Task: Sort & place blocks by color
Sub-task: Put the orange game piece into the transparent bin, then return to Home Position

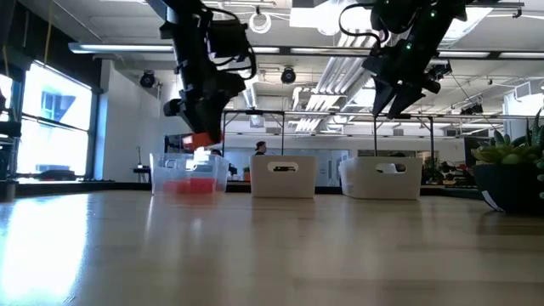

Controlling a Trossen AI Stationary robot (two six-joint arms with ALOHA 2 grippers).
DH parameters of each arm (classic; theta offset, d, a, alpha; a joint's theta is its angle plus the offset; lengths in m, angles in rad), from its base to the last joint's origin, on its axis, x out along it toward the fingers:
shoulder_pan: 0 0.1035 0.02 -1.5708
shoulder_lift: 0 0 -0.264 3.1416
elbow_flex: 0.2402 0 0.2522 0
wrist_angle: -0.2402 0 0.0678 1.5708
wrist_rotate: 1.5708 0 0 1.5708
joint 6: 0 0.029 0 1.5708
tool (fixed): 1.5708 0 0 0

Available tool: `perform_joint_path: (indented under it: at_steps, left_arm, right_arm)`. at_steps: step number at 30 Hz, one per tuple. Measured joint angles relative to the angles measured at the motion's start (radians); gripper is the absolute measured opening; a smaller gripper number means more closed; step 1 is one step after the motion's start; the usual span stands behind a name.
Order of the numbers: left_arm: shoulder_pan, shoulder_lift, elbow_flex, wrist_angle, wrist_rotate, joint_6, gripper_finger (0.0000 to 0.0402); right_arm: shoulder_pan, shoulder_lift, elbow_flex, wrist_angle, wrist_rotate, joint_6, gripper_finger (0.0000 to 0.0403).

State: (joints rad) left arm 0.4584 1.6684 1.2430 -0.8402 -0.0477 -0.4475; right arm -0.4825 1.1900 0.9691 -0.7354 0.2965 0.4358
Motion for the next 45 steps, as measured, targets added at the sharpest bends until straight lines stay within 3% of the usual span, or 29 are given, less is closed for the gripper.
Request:
perform_joint_path:
  at_steps: [8, 15, 22, 29, 35, 38, 45]
  left_arm:
    - [0.182, -0.039, 0.000, 0.021, 0.021, 0.066, 0.0111]
    - [0.294, -0.039, -0.003, 0.044, -0.027, 0.067, 0.0115]
    - [0.365, -0.039, -0.003, 0.045, -0.034, 0.066, 0.0157]
    - [0.402, -0.039, -0.003, 0.056, 0.039, 0.079, 0.0207]
    - [0.411, -0.050, -0.003, 0.056, 0.248, 0.165, 0.0214]
    - [0.387, -0.096, -0.003, 0.061, 0.307, 0.223, 0.0212]
    - [0.305, -0.292, -0.002, 0.084, 0.317, 0.347, 0.0212]
  right_arm:
    - [-0.049, 0.000, 0.000, 0.007, 0.026, -0.035, 0.0210]
    - [-0.094, 0.000, 0.000, 0.038, 0.025, -0.053, 0.0210]
    - [-0.100, 0.000, 0.000, 0.080, -0.027, -0.051, 0.0211]
    - [-0.096, 0.000, 0.000, 0.082, -0.074, 0.065, 0.0210]
    - [-0.034, 0.000, 0.000, 0.080, -0.116, 0.125, 0.0210]
    - [0.019, 0.000, 0.000, 0.080, -0.104, 0.137, 0.0210]
    - [0.141, 0.000, 0.000, 0.128, -0.123, 0.224, 0.0210]
